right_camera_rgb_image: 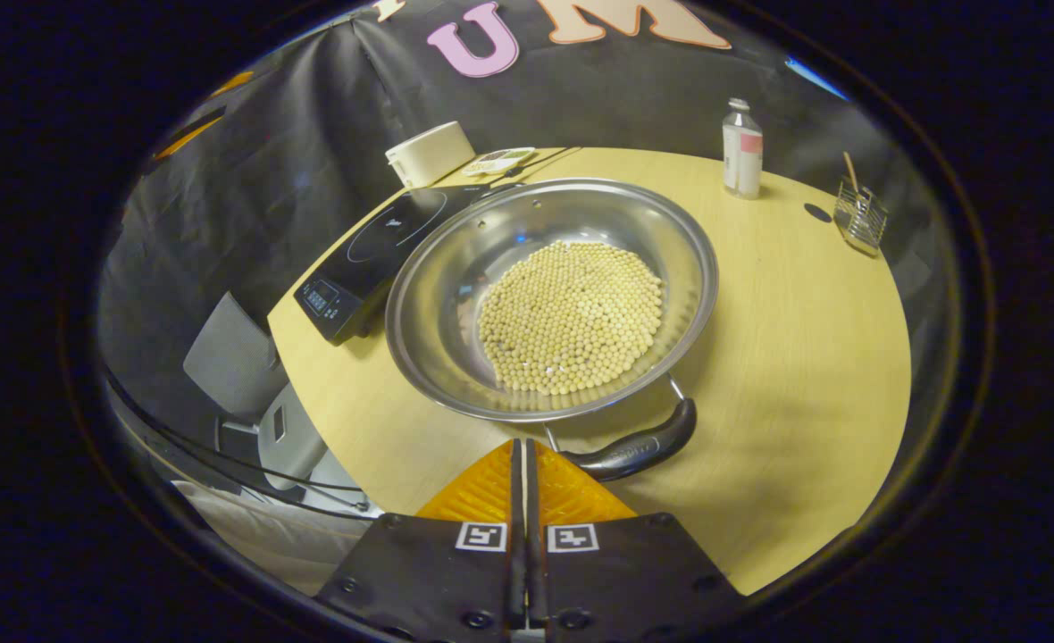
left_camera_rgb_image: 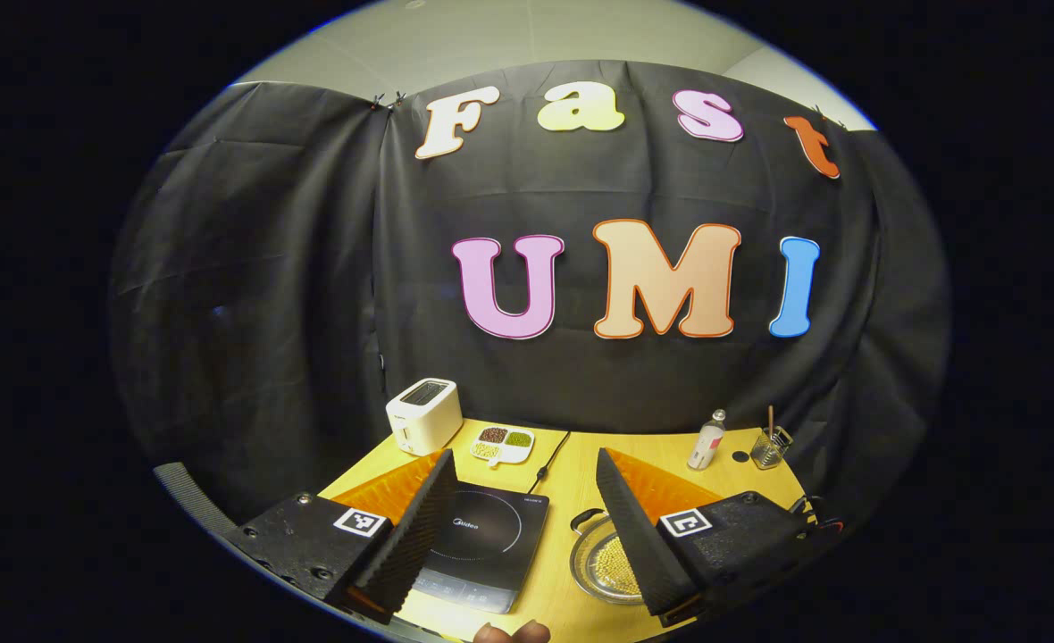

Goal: First push the handle of the pot to place it horizontally, then grasp the pot with both hands and set it on the induction cooktop.

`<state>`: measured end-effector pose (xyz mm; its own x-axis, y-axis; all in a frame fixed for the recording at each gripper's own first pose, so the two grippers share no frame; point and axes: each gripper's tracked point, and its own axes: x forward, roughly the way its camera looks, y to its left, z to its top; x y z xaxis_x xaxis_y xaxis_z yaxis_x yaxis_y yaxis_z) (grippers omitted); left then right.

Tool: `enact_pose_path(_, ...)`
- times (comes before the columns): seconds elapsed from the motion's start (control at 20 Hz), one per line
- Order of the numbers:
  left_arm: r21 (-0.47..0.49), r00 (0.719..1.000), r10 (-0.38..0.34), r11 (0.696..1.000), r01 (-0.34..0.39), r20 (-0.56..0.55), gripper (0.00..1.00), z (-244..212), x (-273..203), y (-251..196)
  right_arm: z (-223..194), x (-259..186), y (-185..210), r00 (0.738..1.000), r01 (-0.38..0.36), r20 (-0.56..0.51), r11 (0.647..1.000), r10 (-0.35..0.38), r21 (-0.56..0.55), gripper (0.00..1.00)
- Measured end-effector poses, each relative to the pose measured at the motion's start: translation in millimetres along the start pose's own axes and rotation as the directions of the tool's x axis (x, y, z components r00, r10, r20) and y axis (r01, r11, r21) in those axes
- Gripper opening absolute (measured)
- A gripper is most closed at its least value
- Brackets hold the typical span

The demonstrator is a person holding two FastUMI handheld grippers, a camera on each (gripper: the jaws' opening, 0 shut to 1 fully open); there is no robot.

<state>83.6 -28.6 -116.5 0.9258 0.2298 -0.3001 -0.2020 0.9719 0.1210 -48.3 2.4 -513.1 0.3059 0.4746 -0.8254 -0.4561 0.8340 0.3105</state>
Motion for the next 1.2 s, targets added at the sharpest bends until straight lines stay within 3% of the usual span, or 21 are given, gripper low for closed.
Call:
enact_pose_path(0.2, 0.006, 1.000, -0.005, 1.000, 0.005, -0.008, 0.92, -4, 2, -4, 9, -3, -16, 1.000, 0.023, 0.005, 0.999, -0.023, 0.027, 0.02)
enact_pose_path(0.25, 0.007, 1.000, -0.007, 1.000, 0.007, -0.008, 0.96, -4, 2, -5, 10, -3, -20, 1.000, 0.029, 0.008, 0.999, -0.029, 0.033, 0.02)
enact_pose_path(1.2, 0.010, 0.999, -0.009, 1.000, 0.010, -0.039, 0.96, -19, 14, -9, 55, 5, -97, 0.988, 0.149, 0.021, 0.987, -0.150, 0.055, 0.03)
